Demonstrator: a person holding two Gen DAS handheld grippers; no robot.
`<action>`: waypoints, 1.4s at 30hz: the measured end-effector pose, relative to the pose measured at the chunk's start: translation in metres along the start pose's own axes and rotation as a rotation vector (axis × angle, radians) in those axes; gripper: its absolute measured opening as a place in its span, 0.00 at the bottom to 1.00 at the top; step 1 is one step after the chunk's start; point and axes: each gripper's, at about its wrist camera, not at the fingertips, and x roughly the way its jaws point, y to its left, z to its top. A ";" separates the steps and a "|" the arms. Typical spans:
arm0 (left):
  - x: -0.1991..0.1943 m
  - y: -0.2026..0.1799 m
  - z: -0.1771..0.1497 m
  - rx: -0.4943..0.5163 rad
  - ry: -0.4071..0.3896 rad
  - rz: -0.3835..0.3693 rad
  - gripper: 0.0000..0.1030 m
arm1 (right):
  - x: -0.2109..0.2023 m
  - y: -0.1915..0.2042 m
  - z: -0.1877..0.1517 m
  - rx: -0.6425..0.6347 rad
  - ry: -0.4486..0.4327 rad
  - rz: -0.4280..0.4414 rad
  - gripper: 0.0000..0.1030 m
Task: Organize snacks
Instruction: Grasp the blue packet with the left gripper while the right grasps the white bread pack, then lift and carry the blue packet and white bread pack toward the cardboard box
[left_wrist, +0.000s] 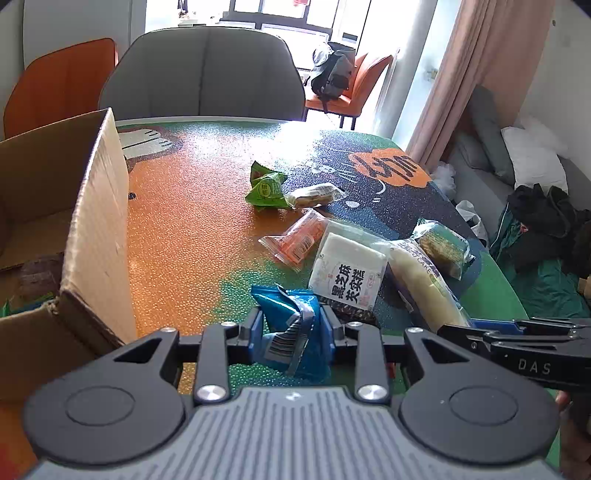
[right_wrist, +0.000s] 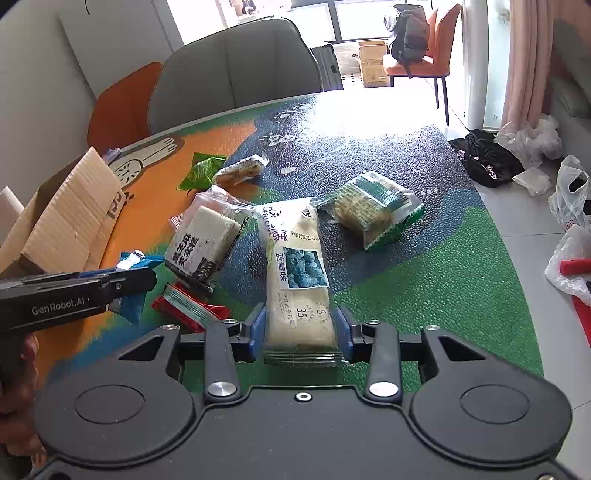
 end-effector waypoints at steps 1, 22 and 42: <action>0.000 0.000 0.000 -0.001 -0.001 0.000 0.30 | 0.000 0.001 0.000 0.001 -0.003 0.001 0.41; -0.010 0.005 0.009 -0.009 -0.032 -0.002 0.30 | 0.020 0.015 0.012 -0.036 -0.040 -0.011 0.30; -0.062 0.019 0.016 -0.026 -0.124 0.003 0.30 | -0.029 0.036 0.022 -0.032 -0.161 -0.011 0.28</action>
